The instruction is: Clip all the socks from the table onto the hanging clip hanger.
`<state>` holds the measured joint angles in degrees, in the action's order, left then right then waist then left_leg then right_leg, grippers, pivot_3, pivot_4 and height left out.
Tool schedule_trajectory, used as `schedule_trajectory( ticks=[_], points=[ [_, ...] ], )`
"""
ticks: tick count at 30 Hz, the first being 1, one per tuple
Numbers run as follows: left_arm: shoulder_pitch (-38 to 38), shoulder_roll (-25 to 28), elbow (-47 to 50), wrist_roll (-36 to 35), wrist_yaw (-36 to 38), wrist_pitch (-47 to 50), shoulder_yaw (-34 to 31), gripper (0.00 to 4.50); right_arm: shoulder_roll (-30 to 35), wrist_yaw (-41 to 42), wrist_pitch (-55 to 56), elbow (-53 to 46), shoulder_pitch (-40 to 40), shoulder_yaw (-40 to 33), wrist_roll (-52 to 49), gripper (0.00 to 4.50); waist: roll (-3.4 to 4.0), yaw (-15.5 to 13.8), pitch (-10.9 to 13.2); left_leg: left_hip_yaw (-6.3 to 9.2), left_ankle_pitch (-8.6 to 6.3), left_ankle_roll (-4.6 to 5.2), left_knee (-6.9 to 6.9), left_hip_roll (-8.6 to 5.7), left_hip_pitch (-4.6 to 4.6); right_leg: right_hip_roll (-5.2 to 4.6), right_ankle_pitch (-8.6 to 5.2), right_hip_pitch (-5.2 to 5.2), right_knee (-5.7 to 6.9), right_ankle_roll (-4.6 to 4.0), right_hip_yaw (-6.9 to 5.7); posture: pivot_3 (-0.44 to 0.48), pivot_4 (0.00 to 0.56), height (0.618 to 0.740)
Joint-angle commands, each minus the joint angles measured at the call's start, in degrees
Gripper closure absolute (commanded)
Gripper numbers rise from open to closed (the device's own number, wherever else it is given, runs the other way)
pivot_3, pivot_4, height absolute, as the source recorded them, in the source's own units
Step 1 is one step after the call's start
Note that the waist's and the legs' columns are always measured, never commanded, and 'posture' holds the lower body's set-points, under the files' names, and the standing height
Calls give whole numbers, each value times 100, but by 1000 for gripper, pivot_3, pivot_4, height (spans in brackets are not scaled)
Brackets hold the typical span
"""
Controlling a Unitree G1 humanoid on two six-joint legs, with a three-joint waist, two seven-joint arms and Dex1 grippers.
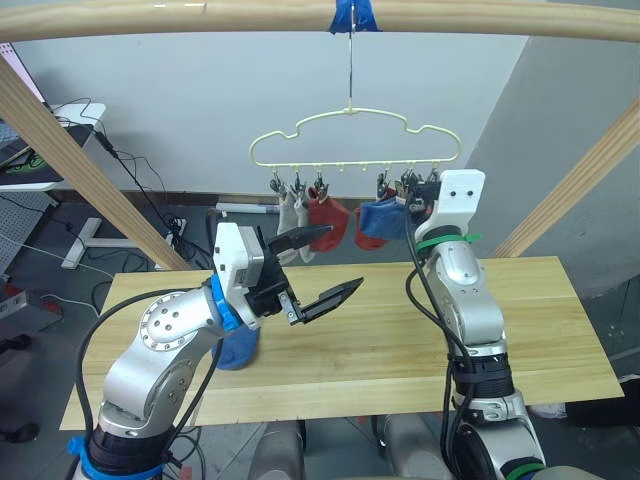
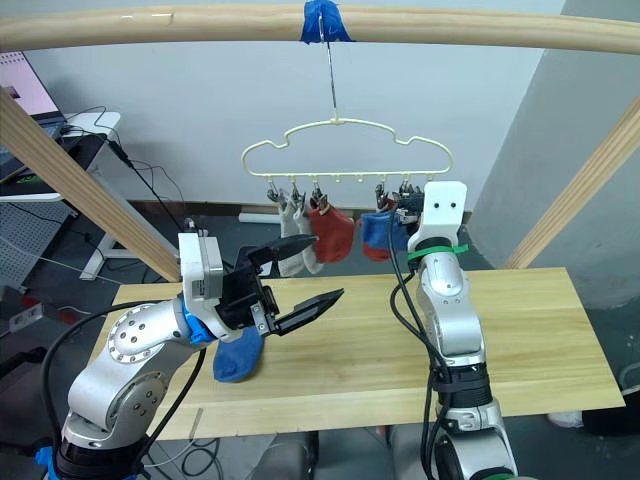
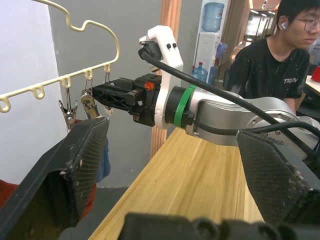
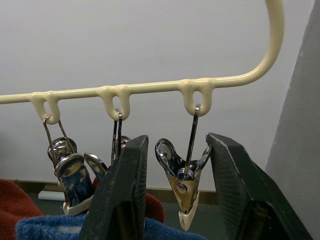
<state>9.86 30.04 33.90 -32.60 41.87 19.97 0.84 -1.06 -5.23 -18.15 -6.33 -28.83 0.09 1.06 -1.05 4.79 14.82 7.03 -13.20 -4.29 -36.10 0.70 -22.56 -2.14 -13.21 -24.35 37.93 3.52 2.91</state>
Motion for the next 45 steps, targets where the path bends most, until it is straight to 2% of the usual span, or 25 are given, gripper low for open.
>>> schedule_trajectory(
  ticks=[1,29,32,36,43,45],
  points=[
    [47,21,208,3,-4,-49,-4,0,10,-71,163,-88,-116,-30,72,2597,0,0,0,0,0,0,0,0,0,0,0,0,0,0,0,-38,196,740],
    [-82,10,231,57,45,-160,16,0,17,-85,256,122,-195,33,164,2597,0,-1,0,0,0,0,0,0,-1,0,0,0,-1,0,0,-28,187,740],
    [-88,3,251,49,28,-146,20,0,1,-76,248,108,-176,31,170,3241,0,-1,0,0,0,0,0,0,0,0,0,0,-1,0,0,-28,188,740],
    [-99,3,283,45,8,-129,29,0,-2,-72,247,94,-164,28,172,4374,0,-1,0,0,0,0,0,0,0,0,0,0,-1,0,0,-27,189,740],
    [-108,-1,310,51,-33,-107,48,0,57,64,163,44,-152,-21,77,4471,0,-2,0,0,0,0,0,0,-1,0,0,0,-1,0,0,-28,196,740],
    [-149,10,277,66,-51,-104,26,0,204,443,-73,-5,-195,-122,-223,4471,0,-2,0,0,0,0,0,0,0,0,0,0,-1,0,0,-32,201,740]
  ],
)
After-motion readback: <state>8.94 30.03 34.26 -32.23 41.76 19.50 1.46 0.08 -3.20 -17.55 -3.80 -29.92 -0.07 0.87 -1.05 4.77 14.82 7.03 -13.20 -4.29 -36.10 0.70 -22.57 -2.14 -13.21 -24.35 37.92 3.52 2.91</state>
